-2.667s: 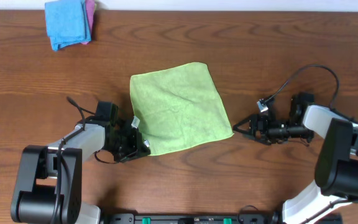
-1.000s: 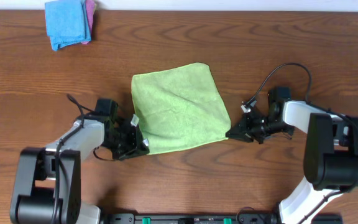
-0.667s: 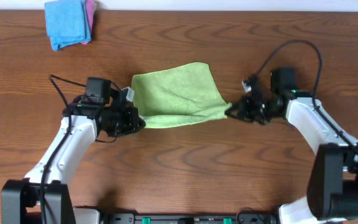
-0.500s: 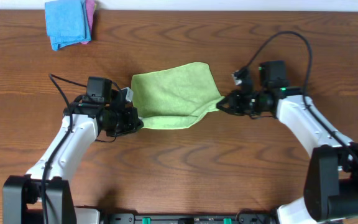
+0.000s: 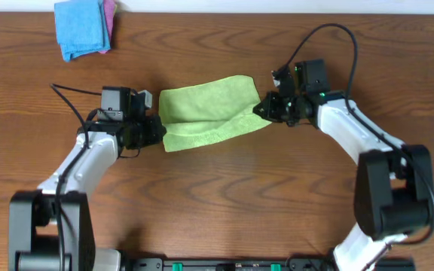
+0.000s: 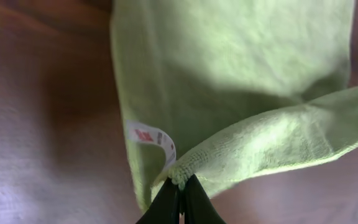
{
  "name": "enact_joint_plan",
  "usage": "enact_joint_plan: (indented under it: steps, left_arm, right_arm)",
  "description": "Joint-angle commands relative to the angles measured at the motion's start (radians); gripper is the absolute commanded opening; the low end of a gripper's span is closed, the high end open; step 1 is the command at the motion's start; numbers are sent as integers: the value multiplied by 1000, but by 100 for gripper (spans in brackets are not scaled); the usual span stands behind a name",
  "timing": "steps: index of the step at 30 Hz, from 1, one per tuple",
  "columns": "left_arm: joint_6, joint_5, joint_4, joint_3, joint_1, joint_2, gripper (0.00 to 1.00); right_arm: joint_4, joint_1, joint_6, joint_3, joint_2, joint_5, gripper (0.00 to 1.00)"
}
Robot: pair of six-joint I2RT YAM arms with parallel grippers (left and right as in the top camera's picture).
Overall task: Fold the cloth
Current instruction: 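Lift the near edge with both grippers and fold it toward the far edge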
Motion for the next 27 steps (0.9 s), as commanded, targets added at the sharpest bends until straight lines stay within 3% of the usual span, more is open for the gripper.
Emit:
enact_joint_plan:
  steps: [1, 16, 27]
  left_arm:
    - [-11, -14, 29, 40, 21, 57, 6]
    - [21, 9, -23, 469, 33, 371, 6]
    - [35, -22, -74, 504, 55, 396, 6]
  right_arm:
    - [5, 10, 34, 82, 47, 6, 1]
    - [50, 10, 147, 423, 301, 5, 1]
    - [62, 7, 161, 470, 333, 6, 1]
